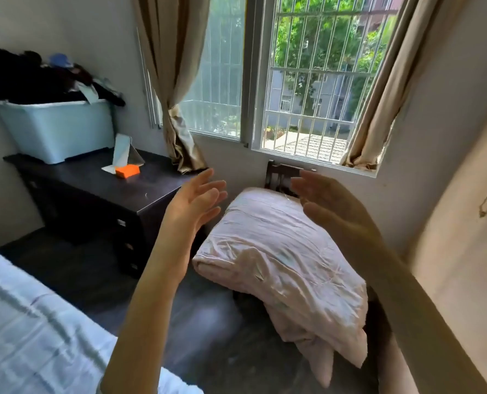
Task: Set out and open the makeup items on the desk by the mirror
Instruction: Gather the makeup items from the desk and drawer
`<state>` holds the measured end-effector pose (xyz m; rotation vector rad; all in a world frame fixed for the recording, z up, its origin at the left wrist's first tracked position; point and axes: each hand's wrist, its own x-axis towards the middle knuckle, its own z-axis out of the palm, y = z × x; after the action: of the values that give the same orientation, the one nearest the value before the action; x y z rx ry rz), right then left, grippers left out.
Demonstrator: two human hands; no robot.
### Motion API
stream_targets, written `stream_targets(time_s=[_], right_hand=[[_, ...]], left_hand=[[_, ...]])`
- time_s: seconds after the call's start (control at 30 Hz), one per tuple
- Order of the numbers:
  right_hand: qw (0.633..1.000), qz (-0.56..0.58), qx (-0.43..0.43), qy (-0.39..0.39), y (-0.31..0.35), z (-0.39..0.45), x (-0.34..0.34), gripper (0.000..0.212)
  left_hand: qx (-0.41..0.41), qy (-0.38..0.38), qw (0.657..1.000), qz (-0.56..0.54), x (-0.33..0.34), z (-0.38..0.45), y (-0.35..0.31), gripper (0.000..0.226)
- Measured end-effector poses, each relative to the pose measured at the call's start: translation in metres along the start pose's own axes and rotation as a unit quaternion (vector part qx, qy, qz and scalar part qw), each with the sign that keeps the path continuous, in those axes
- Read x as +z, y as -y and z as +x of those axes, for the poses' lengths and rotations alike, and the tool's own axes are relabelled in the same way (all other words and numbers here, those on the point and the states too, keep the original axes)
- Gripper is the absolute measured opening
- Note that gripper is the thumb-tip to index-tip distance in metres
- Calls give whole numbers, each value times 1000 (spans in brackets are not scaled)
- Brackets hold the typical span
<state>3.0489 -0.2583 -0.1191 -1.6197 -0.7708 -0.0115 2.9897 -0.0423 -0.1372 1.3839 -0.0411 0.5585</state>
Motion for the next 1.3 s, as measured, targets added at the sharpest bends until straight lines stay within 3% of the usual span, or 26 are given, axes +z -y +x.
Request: stream_targets(time_s=[0.13,0.23,0.4,0.57,0.77,1.03,1.3], right_hand=[[998,52,-17,33,-33,67,5,51],[994,78,-19,77,-55,112,13,68],[983,117,-29,140,-101,188,25,45],[964,149,-47,214,-141,270,36,54],[933,186,-53,302,-177,356,56,44],[891,235,-36,387,-216,425,123,46],[868,249,-45,428,-233,486,229,47]], left_hand=[[15,-31,999,33,-15,54,15,47],[14,-63,996,61,-30,86,26,44],[20,-122,987,107,-50,134,49,47],[38,-188,972,138,-59,184,71,32],[40,-288,943,160,-70,230,87,42],[15,-389,899,202,-111,257,101,35],[8,-413,884,219,-203,299,106,38]])
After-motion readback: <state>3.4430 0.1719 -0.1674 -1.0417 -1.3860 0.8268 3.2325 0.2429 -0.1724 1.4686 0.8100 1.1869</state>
